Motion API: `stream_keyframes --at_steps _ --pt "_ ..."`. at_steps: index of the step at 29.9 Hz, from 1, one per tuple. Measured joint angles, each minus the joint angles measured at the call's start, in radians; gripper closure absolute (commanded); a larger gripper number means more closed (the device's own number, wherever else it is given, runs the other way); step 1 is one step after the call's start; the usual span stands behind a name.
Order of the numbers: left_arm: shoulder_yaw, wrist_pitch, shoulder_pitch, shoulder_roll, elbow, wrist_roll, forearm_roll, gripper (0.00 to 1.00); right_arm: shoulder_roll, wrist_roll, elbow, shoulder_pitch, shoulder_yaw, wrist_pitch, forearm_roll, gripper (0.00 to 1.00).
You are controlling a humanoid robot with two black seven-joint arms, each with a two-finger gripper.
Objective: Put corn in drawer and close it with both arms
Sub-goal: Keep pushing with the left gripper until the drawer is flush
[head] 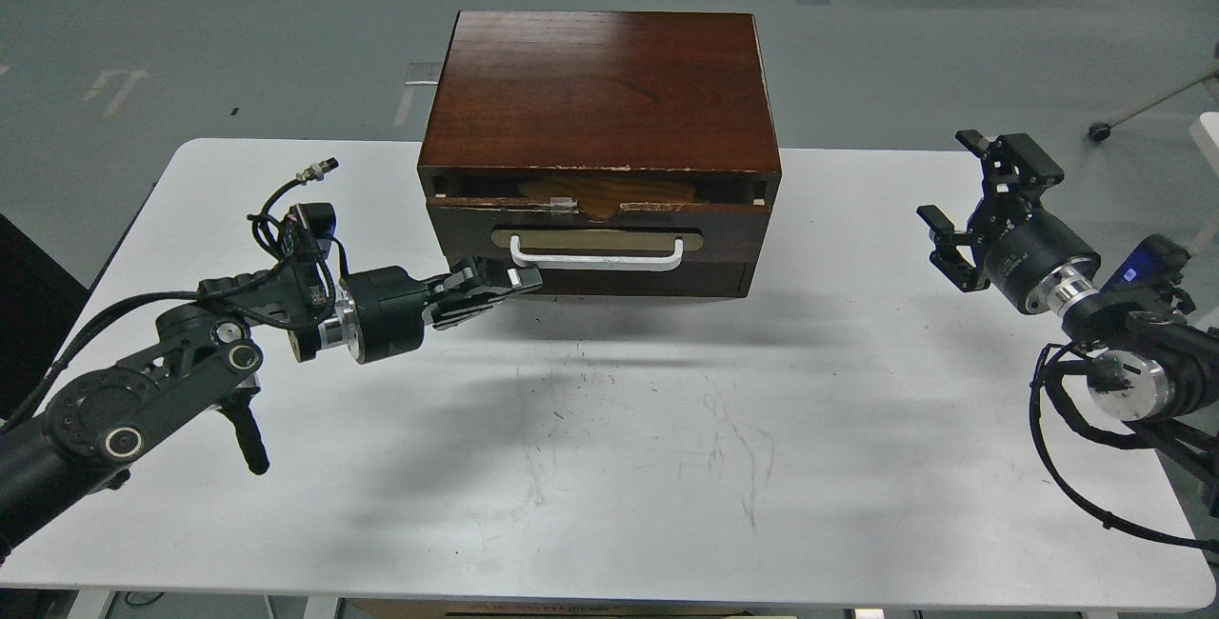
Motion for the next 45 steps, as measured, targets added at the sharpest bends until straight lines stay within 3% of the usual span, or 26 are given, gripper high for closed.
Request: stream_keyframes --at_steps 32,45 --pt "0.002 -0.002 -0.074 -0.049 0.152 0.000 -0.030 1.00 -0.001 0.000 0.000 -0.008 0.002 -0.001 0.000 0.03" --pt "0.022 -0.002 -0.067 -0.006 0.093 -0.017 -0.050 1.00 -0.003 0.000 0.002 -0.012 0.002 -0.001 0.000 0.03"
